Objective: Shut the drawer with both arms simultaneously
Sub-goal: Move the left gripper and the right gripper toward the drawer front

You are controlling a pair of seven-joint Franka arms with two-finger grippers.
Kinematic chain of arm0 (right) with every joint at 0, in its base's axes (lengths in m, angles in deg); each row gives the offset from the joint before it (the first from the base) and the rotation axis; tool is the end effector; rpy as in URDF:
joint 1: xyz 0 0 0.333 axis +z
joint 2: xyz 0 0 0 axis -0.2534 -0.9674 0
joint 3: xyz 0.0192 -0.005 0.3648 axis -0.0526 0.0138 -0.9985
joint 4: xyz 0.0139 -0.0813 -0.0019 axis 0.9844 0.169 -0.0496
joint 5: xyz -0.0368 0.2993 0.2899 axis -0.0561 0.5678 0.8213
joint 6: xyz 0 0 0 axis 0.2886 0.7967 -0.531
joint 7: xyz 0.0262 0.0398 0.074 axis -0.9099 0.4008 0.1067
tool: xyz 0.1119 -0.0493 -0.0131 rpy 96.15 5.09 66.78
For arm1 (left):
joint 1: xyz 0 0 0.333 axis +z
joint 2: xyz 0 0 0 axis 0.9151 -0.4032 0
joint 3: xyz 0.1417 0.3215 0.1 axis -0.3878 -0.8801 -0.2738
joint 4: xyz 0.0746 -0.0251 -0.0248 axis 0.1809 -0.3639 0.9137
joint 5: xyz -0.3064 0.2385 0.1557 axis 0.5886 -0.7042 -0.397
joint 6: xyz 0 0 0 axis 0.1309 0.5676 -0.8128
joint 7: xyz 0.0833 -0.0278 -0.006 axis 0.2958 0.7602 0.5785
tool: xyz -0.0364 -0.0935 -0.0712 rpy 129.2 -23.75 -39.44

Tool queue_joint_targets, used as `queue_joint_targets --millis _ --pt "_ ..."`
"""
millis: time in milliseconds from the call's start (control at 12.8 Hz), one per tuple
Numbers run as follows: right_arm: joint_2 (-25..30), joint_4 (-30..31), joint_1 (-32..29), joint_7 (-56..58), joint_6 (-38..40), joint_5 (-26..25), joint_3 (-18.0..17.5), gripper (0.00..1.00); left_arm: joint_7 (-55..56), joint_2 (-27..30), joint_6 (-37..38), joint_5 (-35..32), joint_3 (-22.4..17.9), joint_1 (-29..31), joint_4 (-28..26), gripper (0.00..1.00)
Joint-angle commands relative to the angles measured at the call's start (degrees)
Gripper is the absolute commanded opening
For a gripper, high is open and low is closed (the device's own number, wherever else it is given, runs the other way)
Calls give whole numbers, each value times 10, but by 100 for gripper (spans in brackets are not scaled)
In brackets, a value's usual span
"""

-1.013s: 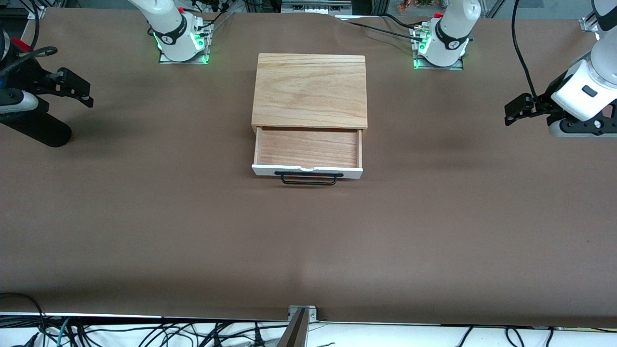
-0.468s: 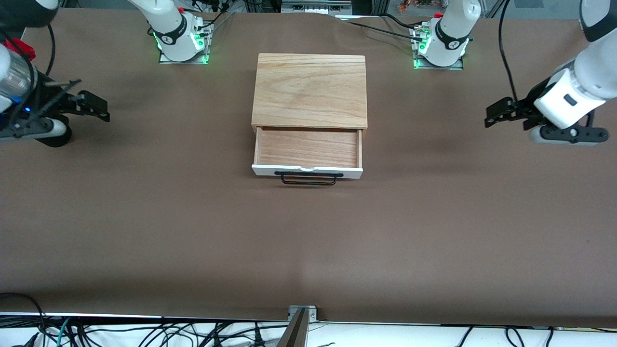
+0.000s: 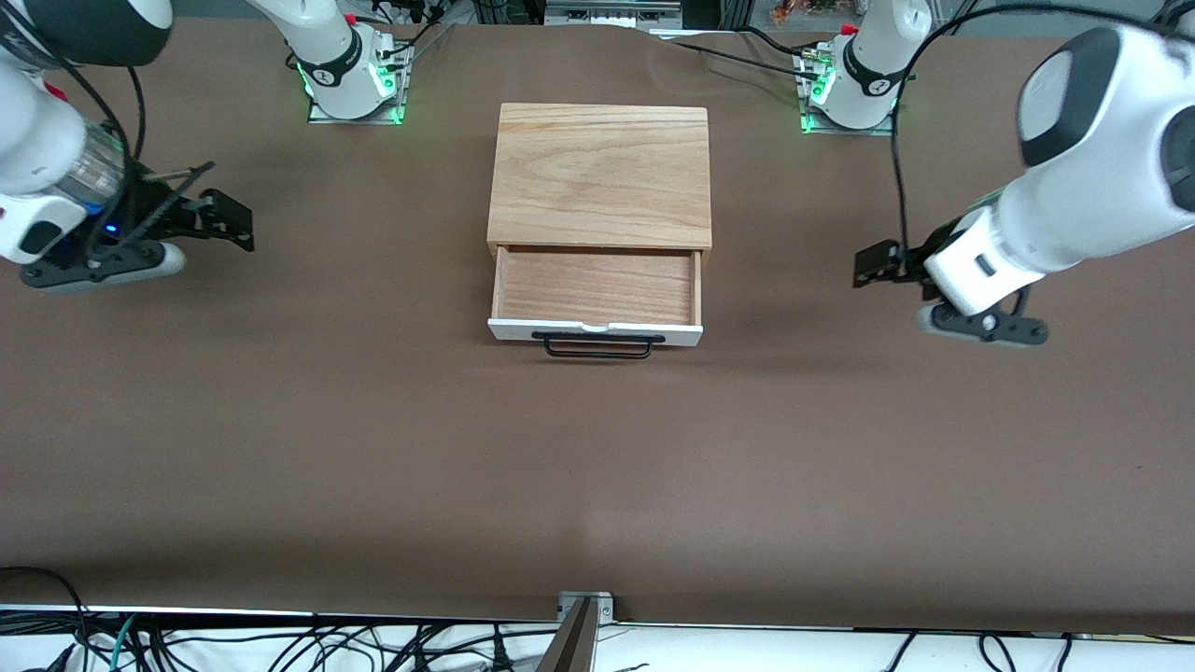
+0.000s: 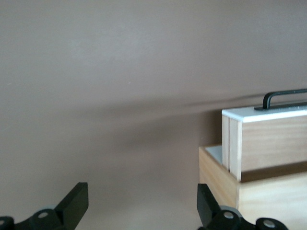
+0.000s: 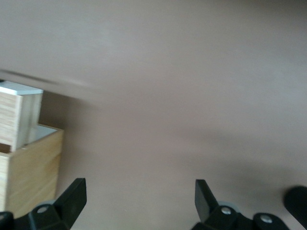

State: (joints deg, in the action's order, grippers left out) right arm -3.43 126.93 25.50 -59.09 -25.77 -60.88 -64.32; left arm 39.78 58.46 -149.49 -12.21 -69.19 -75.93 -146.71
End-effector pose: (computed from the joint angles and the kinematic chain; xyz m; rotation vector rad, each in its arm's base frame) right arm 0.6123 0.1091 0.5872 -3.0792 -0.3509 0.0901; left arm 0.6509 -0.1589 0.5250 2.9655 -0.1371 -0.2130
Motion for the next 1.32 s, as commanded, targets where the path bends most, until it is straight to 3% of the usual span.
queue_joint_targets --millis 0,156,468,701,935,1247 --pt "-80 -52 26 3 -5 58 -2 100 7 -50 -48 48 -4 -14 31 100" --pt "-136 -84 45 -2 -5 129 -2 100 14 -68 -79 60 -4 -29 31 100" --pt "-281 -217 46 3 -19 250 -2 100 75 -121 -168 59 -4 -86 31 100" --pt "-339 -220 46 24 -81 283 -17 100 71 -161 -224 67 -3 -105 31 100" --pt "-358 -219 47 42 -100 288 -20 100 76 -188 -270 68 -3 -125 31 100" --pt "-367 -203 65 43 -101 346 -22 100 69 -194 -265 97 -1 -137 19 100"
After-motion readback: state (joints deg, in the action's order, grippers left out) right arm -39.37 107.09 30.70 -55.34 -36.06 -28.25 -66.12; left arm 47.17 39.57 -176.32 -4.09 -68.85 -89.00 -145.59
